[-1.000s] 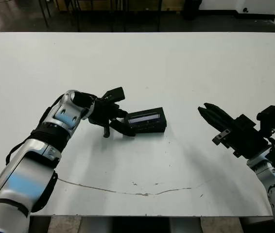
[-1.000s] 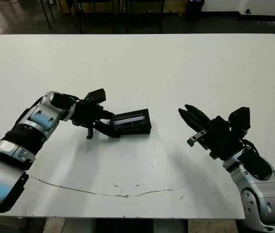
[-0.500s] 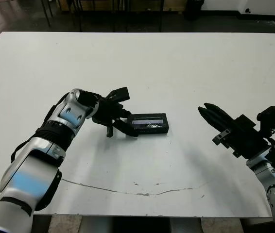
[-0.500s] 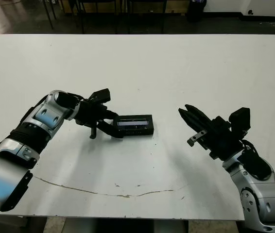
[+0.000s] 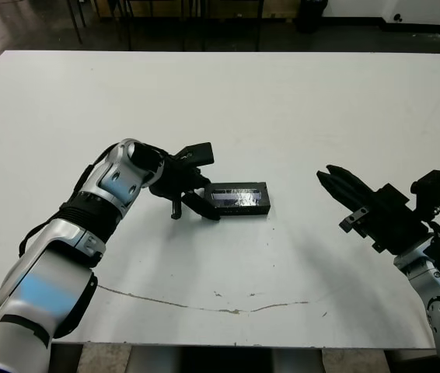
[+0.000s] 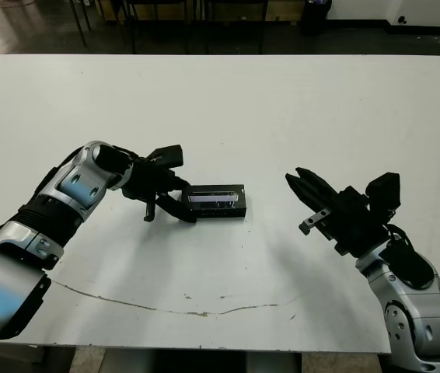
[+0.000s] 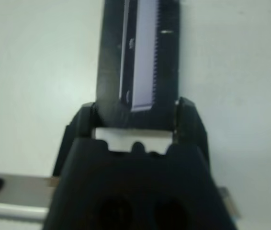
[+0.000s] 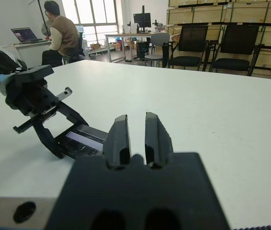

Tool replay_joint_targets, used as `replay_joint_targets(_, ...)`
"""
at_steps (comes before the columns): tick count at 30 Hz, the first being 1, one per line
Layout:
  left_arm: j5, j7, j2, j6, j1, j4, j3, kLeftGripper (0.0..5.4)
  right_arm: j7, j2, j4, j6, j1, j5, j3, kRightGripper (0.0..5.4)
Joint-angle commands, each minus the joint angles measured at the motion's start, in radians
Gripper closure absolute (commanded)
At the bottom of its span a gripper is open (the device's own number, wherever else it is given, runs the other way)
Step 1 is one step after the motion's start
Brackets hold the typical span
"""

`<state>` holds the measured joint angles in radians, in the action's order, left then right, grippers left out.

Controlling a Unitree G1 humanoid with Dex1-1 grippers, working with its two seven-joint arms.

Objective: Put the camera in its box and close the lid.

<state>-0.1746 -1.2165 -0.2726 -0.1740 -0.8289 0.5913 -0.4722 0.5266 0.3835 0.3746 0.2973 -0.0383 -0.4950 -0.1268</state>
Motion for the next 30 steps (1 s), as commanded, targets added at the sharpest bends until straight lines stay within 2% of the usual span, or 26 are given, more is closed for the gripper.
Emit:
replay_joint_targets(1,-0.022,-0.001,-0.009,0.053,0.047,-0.012,-0.035,3.12,-0.011,-0.003,-0.003,0.010,-0.007,0.009,0.003,5.40)
replay_joint_targets(6,-0.011,-0.042,-0.088,0.138,0.085,-0.017,-0.026,1.96,0.002,-0.008,-0.013,-0.007,-0.009,0.001,0.002,5.40)
replay_joint_targets(9,0.021,-0.088,-0.156,0.098,0.128,-0.052,-0.002,1.27,-0.005,-0.010,-0.009,0.005,-0.013,-0.005,-0.001,5.40)
replay_joint_targets(14,0.065,-0.114,-0.299,0.141,0.244,-0.168,0.051,0.10,-0.012,-0.008,-0.006,0.008,-0.017,0.006,-0.002,5.40)
replay_joint_targets(19,0.105,-0.111,-0.435,0.145,0.360,-0.304,0.118,0.01,-0.014,-0.004,-0.012,0.017,-0.005,0.007,0.001,5.40)
replay_joint_targets(24,0.188,-0.064,-0.509,0.054,0.443,-0.424,0.240,0.01,-0.020,-0.006,-0.013,0.018,0.005,0.015,0.010,5.40)
replay_joint_targets(27,0.263,0.028,-0.487,-0.022,0.485,-0.484,0.350,0.01,-0.024,-0.006,-0.012,0.026,0.008,0.015,0.013,5.40)
replay_joint_targets(30,0.359,0.255,-0.363,-0.155,0.543,-0.609,0.485,0.23,-0.020,-0.009,-0.021,0.020,0.012,0.014,0.014,5.40)
